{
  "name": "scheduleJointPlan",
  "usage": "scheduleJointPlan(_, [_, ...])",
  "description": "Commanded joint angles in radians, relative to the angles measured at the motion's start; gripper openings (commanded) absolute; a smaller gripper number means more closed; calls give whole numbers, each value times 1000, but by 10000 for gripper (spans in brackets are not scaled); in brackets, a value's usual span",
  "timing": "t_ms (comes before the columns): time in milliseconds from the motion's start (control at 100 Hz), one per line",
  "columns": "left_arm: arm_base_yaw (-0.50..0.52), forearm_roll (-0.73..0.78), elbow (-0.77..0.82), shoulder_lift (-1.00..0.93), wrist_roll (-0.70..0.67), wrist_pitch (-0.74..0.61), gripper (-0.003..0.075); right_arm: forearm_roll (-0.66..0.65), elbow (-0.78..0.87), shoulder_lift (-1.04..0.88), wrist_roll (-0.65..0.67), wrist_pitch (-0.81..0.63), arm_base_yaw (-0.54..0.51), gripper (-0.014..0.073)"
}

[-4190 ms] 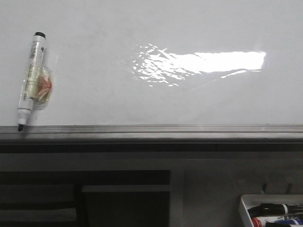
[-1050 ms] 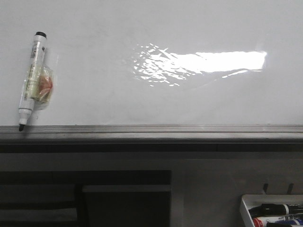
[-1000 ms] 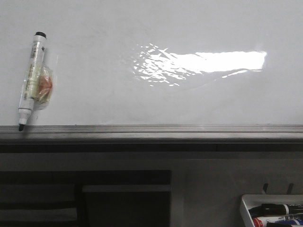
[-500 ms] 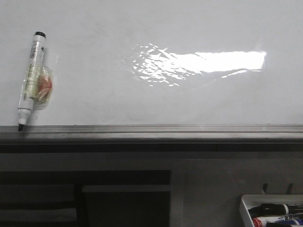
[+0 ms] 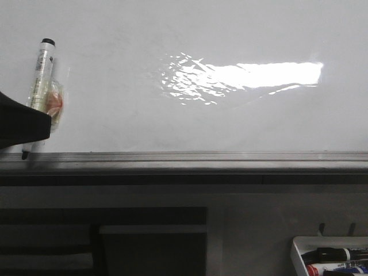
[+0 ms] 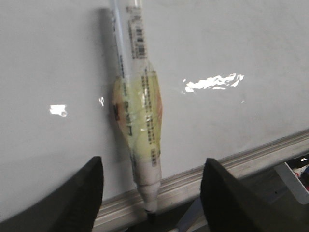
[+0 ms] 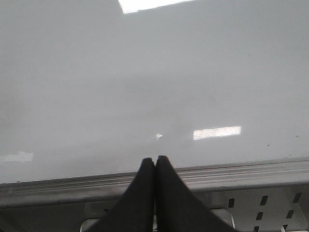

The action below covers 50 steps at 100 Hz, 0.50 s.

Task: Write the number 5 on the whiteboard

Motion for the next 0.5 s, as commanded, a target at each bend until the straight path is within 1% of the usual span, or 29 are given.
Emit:
scheduleJointPlan(0, [-8, -22, -42, 28, -14, -86, 399, 4, -37, 14, -3, -83, -3, -50])
scheduleJointPlan(170, [-8, -29, -71, 110, -14, -96, 391, 5, -37, 14, -3, -84, -1, -50])
scheduleJointPlan(260, [-8, -29, -78, 143, -14, -96, 337, 5, -37, 14, -3, -85, 8, -50])
scheduleJointPlan(330, [-8, -29, -78, 158, -14, -92, 260, 9, -37, 14, -3, -85, 31, -50])
scheduleJointPlan(360, [-8, -29, -78, 161, -14, -87, 206, 15, -37, 14, -3, -85, 44, -50])
scheduleJointPlan(380, [-8, -29, -78, 163, -14, -79, 183, 22, -37, 14, -3, -85, 56, -50])
scheduleJointPlan(390, [-8, -29, -78, 163, -14, -73, 146, 25, -37, 14, -3, -85, 65, -50])
scheduleJointPlan(420, [-8, -29, -78, 163, -14, -61, 109, 29, -37, 14, -3, -85, 84, -50])
scheduleJointPlan(430, [-8, -29, -78, 163, -14, -58, 83, 29, -37, 14, -3, -85, 90, -50])
scheduleJointPlan(490, [-8, -29, -78, 163, -14, -43, -10, 29, -37, 14, -3, -85, 145, -50])
